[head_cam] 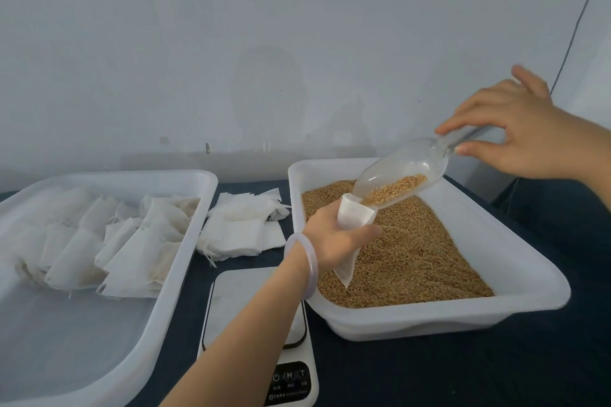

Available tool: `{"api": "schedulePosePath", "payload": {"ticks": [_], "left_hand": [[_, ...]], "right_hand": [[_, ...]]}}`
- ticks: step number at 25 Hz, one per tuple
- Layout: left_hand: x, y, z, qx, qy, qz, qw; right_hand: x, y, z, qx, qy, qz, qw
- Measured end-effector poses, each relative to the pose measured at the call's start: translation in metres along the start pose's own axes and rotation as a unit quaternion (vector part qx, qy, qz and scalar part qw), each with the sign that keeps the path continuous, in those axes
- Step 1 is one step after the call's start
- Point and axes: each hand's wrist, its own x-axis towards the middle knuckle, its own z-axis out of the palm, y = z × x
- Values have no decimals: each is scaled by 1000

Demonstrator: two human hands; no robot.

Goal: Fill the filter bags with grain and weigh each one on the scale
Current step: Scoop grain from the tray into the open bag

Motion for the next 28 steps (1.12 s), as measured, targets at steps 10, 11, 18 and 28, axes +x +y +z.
{"api": "schedulePosePath", "payload": {"ticks": [10, 11, 18, 28], "left_hand": [[1, -2, 0, -19, 1, 7, 1000], [1, -2, 0, -21, 0, 8, 1000], [-4, -1, -5, -106, 13, -4, 994], [-4, -7, -12, -171, -8, 66, 983]], "right_hand": [[12, -14, -5, -88, 32, -103, 990], [11, -11, -3, -81, 31, -102, 991], [-6, 9, 51, -72, -111, 147, 980], [-43, -40, 138, 45, -320, 136, 937]]}}
